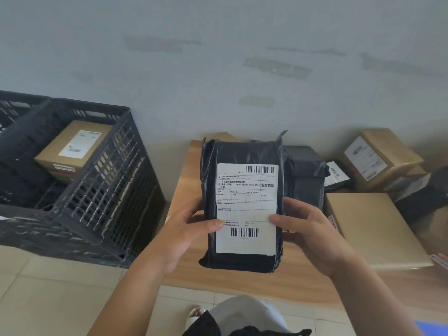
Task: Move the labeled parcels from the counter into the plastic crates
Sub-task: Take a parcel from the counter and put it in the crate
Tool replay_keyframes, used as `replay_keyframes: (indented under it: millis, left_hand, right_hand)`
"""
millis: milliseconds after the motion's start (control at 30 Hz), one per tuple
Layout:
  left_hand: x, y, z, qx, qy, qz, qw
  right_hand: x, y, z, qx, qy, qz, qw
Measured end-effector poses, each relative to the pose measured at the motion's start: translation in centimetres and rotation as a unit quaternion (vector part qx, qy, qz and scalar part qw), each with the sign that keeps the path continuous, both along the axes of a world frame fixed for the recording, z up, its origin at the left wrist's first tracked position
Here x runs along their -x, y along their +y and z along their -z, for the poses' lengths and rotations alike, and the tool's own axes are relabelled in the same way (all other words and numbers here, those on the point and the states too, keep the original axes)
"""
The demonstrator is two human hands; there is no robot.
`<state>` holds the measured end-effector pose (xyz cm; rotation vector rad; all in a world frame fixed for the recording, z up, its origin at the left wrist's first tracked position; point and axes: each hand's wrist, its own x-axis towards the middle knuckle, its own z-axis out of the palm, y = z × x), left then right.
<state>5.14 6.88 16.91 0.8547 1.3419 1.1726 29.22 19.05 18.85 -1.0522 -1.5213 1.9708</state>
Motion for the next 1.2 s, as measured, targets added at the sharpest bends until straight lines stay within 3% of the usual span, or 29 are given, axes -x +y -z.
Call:
replay_keyframes:
  millis: [533,900,1200]
  left_hand:
    - [5.2,-2.4,2.0,0.0,-0.048,0.027,0.998]
    - [5.8,-4.0,2.5,-0.006,-0.07,-0.033,0.997]
    - [3.6,-4.3,2.5,0.014,-0.049,-0.16,0.986]
  right_hand:
    - [4.4,-4.4,0.9,0.009,0.001,0.05,0.999]
    - [6.0,-3.6,1.1,-0.017,0.018,-0.063,0.998]
    - [7.2,0.5,1.5,-0.02,0.014,-0.149,0.989]
